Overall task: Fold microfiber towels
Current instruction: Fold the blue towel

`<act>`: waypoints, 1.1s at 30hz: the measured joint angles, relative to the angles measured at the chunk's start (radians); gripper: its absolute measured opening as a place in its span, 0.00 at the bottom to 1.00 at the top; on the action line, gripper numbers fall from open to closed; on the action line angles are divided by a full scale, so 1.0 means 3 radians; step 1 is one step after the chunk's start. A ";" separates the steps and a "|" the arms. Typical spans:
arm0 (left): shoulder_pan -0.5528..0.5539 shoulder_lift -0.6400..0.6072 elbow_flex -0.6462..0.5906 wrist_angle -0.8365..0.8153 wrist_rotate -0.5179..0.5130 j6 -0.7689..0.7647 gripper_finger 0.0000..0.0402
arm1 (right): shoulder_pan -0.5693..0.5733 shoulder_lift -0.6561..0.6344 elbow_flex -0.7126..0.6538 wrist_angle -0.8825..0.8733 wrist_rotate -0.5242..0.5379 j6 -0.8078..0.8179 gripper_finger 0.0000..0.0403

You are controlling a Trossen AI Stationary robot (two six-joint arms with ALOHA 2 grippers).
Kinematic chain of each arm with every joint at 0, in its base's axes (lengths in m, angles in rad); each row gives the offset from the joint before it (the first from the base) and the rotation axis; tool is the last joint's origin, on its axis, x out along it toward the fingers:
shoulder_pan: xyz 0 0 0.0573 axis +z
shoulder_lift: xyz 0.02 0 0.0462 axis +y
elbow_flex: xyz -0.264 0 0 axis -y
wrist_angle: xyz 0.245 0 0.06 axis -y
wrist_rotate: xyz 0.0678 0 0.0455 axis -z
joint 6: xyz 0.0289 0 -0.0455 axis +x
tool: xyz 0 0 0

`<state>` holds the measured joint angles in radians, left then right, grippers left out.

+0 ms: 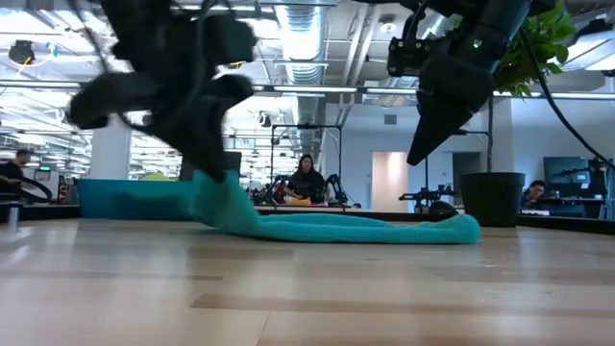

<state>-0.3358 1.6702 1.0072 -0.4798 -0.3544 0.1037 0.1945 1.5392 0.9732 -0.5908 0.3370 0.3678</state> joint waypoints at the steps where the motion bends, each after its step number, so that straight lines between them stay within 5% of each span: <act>1: 0.0032 0.0011 0.0040 0.0007 0.0016 0.0095 0.00 | -0.0003 0.0014 0.0001 0.0005 -0.0010 0.0011 0.59; 10: 0.0344 0.0419 0.0386 0.0165 0.0199 0.0946 0.00 | -0.0018 0.0066 -0.0001 -0.0044 -0.0112 0.0119 0.59; 20: 0.0512 0.1138 0.1259 0.0214 0.0206 0.1640 0.00 | 0.0042 -0.0053 0.0003 -0.0272 -0.0099 0.0195 0.59; 33: 0.0539 0.1225 0.1805 -0.0027 0.0073 0.2018 0.00 | 0.0093 -0.0185 -0.0050 -0.0633 -0.0076 0.0563 0.59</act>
<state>-0.1741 2.0377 1.5486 -0.4878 -0.3325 0.7089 0.2222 1.4835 0.9581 -0.7808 0.3141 0.5367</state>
